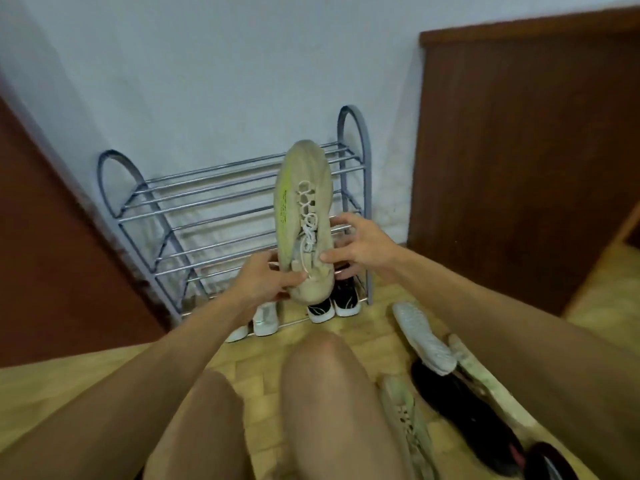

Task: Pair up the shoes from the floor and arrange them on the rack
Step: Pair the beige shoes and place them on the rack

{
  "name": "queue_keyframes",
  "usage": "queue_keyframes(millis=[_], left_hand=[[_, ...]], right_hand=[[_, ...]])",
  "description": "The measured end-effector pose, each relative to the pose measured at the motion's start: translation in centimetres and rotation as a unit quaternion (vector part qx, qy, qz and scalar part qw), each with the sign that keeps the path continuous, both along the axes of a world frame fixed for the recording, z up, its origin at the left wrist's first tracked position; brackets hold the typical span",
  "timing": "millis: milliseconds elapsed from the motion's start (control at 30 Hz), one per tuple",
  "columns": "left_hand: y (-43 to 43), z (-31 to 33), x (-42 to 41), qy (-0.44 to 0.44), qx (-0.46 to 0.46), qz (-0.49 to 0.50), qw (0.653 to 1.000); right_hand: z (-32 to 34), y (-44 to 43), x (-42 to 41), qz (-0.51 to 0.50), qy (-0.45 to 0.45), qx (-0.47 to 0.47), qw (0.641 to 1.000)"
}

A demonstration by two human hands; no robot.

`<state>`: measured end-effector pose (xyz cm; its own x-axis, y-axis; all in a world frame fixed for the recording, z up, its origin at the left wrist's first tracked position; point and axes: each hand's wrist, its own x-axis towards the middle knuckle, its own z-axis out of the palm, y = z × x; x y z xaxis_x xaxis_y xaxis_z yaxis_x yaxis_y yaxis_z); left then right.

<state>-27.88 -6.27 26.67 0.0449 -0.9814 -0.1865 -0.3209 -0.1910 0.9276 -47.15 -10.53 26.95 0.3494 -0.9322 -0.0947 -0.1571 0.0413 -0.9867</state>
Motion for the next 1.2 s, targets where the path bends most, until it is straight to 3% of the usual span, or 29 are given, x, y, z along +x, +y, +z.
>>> queue_keyframes(millis=[367,600,767,867,1000,1067,1200], left_hand=[[-1.1,-9.8,-14.8,0.091,0.142,-0.032,0.985],[1.3,-16.5,-16.7,0.058,0.244,-0.059,0.966],[2.5,-20.4,-13.6,0.008,0.277,-0.052,0.959],[2.8,-22.1,-12.2,-0.016,0.287,-0.043,0.957],[2.7,-22.8,-12.8,-0.007,0.292,-0.037,0.956],[2.5,-22.8,-13.6,0.009,0.299,-0.040,0.953],[2.6,-23.3,-14.3,0.016,0.297,-0.053,0.953]], right_hand=[[-6.3,1.9,-17.0,-0.062,0.085,0.112,0.988],[-15.9,5.8,-23.7,-0.129,0.205,0.216,0.946],[-23.3,8.0,-22.1,-0.133,0.232,0.266,0.926],[-27.7,9.3,-19.4,-0.081,0.260,0.293,0.916],[-33.3,11.4,-15.3,0.061,0.373,0.350,0.857],[-35.7,12.9,-13.3,0.068,0.368,0.390,0.842],[-39.0,15.2,-11.4,-0.013,0.410,0.292,0.864]])
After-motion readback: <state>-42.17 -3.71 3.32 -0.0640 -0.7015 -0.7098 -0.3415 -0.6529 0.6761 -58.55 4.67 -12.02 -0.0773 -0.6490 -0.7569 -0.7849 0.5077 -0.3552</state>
